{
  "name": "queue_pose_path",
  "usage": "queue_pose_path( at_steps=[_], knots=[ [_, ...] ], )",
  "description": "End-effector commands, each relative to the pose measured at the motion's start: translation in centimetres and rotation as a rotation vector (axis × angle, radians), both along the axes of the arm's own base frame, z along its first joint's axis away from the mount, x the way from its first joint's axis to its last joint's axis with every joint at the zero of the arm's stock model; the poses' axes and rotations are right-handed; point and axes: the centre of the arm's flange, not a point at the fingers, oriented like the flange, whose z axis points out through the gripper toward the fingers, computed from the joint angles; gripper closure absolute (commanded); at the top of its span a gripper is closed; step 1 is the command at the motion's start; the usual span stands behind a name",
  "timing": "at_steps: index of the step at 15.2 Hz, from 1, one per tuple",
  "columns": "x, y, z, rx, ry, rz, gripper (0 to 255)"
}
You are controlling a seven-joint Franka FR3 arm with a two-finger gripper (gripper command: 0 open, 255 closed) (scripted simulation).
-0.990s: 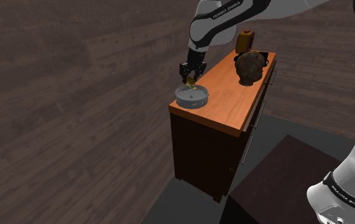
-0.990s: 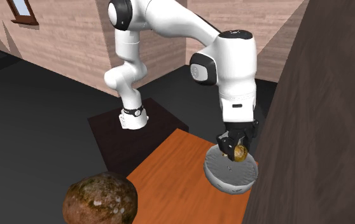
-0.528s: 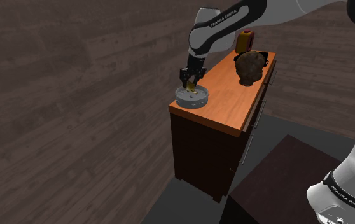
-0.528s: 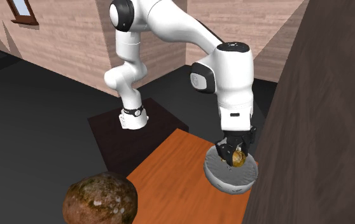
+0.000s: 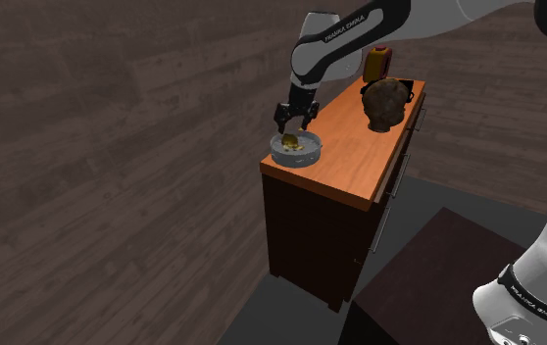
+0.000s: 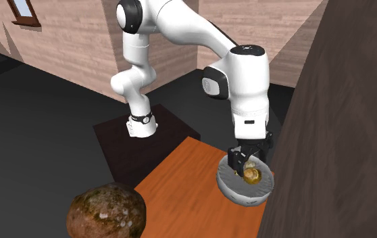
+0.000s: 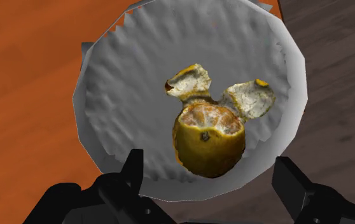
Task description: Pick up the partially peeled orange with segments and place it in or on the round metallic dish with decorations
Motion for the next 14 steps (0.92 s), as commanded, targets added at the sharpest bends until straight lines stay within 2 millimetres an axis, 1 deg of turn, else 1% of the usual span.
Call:
queue_pose_path(
  at_steps=[1,2,5,6,14],
  knots=[
    [0.0,0.0,0.0,0.0,0.0,0.0,0],
    [0.0,0.0,0.0,0.0,0.0,0.0,0],
    [-0.8,-0.4,3.9,0.0,0.0,0.0,0],
    [-1.0,-0.5,4.9,0.0,0.0,0.0,0],
    [-1.0,-0.5,4.9,0.0,0.0,0.0,0]
  ],
)
